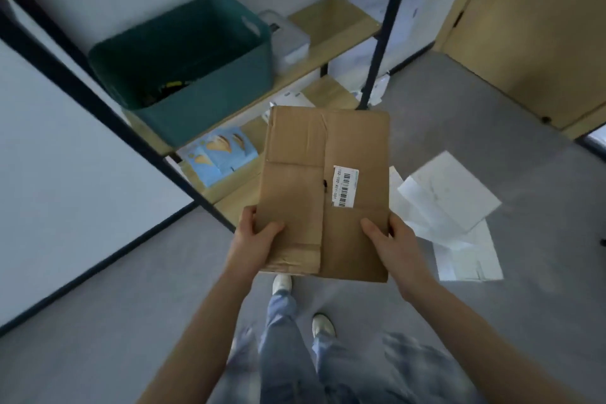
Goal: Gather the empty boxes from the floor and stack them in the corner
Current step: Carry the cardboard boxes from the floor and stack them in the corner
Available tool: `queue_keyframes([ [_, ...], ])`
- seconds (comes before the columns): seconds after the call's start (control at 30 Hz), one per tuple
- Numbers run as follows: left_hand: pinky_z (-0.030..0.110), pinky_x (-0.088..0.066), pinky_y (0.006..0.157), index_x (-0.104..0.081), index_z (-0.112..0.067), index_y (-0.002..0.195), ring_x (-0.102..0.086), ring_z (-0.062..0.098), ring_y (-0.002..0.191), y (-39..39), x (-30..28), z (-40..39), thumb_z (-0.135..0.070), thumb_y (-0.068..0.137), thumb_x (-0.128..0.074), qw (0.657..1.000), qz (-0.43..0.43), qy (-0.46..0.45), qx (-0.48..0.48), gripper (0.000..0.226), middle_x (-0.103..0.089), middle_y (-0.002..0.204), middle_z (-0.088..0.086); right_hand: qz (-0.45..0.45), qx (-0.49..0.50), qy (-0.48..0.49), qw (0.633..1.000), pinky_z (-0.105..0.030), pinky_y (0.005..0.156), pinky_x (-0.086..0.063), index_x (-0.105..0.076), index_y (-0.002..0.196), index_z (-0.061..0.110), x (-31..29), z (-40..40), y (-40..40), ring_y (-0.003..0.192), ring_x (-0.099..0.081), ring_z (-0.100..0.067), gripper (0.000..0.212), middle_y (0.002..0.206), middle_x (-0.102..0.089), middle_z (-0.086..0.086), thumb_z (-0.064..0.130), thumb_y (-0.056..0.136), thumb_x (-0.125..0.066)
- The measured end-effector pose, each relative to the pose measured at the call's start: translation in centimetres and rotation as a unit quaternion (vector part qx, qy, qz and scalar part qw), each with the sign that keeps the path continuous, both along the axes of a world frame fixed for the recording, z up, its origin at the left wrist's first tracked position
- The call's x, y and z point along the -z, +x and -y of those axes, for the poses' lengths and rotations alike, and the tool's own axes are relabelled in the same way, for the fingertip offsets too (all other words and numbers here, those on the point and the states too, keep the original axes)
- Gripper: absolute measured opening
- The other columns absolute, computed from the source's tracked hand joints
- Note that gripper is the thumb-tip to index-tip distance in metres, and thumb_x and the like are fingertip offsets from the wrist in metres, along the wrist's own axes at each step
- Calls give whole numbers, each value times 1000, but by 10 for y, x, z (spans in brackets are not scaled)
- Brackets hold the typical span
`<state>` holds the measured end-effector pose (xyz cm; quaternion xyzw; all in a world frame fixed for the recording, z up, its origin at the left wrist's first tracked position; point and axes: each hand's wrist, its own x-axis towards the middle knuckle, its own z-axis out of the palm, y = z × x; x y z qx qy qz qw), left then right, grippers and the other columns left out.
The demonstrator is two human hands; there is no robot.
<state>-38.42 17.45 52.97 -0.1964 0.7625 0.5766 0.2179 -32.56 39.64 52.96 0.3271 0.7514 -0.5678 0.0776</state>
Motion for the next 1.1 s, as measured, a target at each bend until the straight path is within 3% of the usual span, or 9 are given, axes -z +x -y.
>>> queue_keyframes([
  [0.07, 24, -47, 65, -52, -24, 117, -61, 9, 87, 23, -7, 17, -26, 90, -65, 998, -5, 10, -59, 30, -63, 103, -6, -9, -57, 12, 998, -44, 101, -47, -51, 132, 30, -6, 15, -4, 113, -58, -16, 45, 120, -61, 13, 44, 90, -59],
  [0.2, 19, -44, 59, -51, -23, 118, -61, 7, 86, 76, -15, 74, -24, 93, -63, 983, -9, 27, -180, 28, -63, 104, -5, -12, -175, 36, 984, -39, 94, -50, -58, 122, 29, -15, 73, -9, 103, -61, -12, 35, 99, -62, 21, 40, 89, -61],
  [0.33, 19, -43, 57, -52, -20, 115, -61, 7, 82, 124, -18, 137, -23, 93, -62, 958, -6, 30, -286, 24, -63, 98, -5, -26, -268, 29, 963, -34, 89, -52, -65, 109, 25, -15, 148, -6, 97, -65, -10, 22, 98, -69, 13, 32, 89, -63],
  [0.5, 22, -43, 59, -53, -17, 114, -61, 8, 81, 192, -16, 241, -21, 92, -63, 909, -10, 24, -417, 25, -66, 102, 0, -8, -389, 23, 921, -35, 88, -52, -65, 103, 23, -10, 277, 10, 95, -65, -11, 22, 98, -70, 8, 38, 88, -64],
  [0.6, 21, -43, 59, -53, -17, 114, -61, 7, 81, 239, -16, 312, -22, 91, -64, 873, -11, 19, -487, 27, -66, 101, -3, -2, -460, 7, 888, -25, 73, -49, -64, 107, 22, -10, 368, 30, 95, -64, -12, 23, 100, -69, 8, 37, 90, -62],
  [0.73, 22, -44, 62, -53, -17, 116, -60, 7, 84, 285, -17, 389, -23, 90, -66, 842, -16, 8, -540, 29, -64, 107, 0, 5, -511, -9, 860, -23, 69, -47, -63, 112, 21, -11, 469, 55, 94, -64, -11, 23, 98, -68, 9, 33, 92, -60],
  [1.0, 23, -44, 63, -53, -22, 117, -61, 5, 86, 341, -16, 537, -23, 90, -65, 771, -20, 6, -636, 30, -65, 105, -7, 19, -586, -25, 810, -25, 73, -51, -64, 95, 31, -11, 653, 87, 89, -65, -5, 6, 95, -70, 13, 30, 92, -60],
  [1.1, 25, -44, 64, -53, -23, 115, -62, 7, 89, 344, -9, 591, -24, 89, -65, 752, -10, 10, -659, 28, -65, 105, -6, 41, -615, -45, 787, -28, 79, -53, -63, 105, 31, -6, 720, 87, 93, -65, -6, 17, 99, -69, 13, 23, 90, -62],
])
